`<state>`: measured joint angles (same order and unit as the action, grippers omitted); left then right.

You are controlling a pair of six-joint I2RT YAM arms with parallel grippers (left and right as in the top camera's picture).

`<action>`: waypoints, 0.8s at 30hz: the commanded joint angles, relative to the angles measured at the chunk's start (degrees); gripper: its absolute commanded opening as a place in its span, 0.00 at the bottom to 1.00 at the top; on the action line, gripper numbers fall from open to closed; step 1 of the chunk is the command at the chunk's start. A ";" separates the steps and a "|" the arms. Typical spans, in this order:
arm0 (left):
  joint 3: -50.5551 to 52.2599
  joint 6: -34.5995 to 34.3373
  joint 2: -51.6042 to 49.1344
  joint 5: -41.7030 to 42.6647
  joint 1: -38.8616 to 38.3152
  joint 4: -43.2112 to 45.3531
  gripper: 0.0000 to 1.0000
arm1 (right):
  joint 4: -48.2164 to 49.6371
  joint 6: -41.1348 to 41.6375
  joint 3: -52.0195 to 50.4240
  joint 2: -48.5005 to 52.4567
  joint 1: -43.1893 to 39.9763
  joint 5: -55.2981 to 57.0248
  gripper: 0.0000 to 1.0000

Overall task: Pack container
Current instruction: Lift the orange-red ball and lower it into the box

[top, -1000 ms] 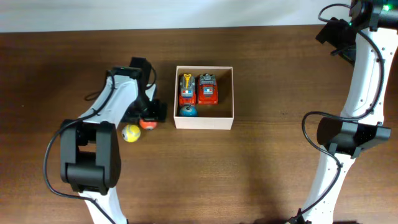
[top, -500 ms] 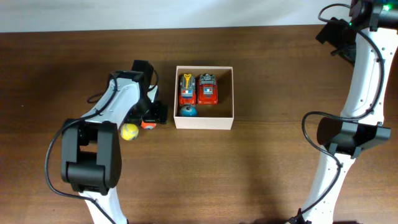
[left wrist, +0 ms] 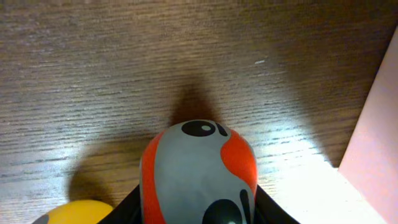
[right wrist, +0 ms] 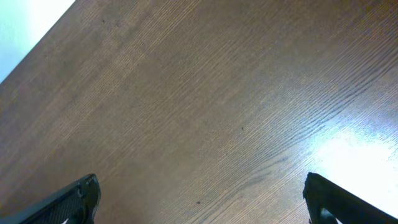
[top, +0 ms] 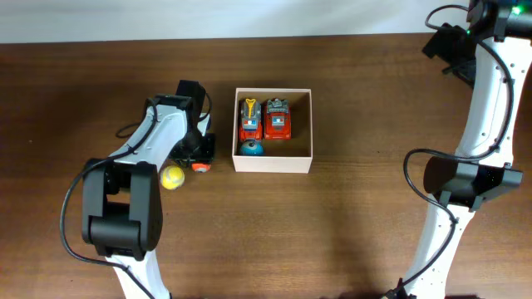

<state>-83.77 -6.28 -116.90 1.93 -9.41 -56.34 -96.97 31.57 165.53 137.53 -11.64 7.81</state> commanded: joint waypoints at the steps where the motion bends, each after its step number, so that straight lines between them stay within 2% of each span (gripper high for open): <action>1: -0.85 0.07 -0.50 -0.20 0.13 -0.22 0.36 | -0.33 0.63 0.87 -1.42 -0.02 0.11 0.99; 5: -6.67 0.07 -0.50 -0.20 0.13 -4.46 0.36 | -0.33 0.63 0.87 -1.42 -0.02 0.11 0.99; 13: -26.29 0.35 -0.50 2.56 -0.22 -16.68 0.36 | -0.33 0.63 0.87 -1.42 -0.02 0.11 0.99; 16: -31.17 5.18 -0.46 10.05 -1.18 -18.82 0.36 | -0.33 0.63 0.87 -1.42 -0.02 0.11 0.99; 20: -32.57 13.49 -0.46 19.93 -3.67 -19.15 0.36 | -0.33 0.63 0.87 -1.42 -0.02 0.11 0.99; 24: -32.52 19.87 -0.52 21.20 -6.88 -19.15 0.36 | -0.33 0.63 0.87 -1.42 -0.02 0.11 0.99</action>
<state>-115.46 6.28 -117.56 17.98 -14.68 -75.29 -96.97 31.57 165.53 137.53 -11.64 7.81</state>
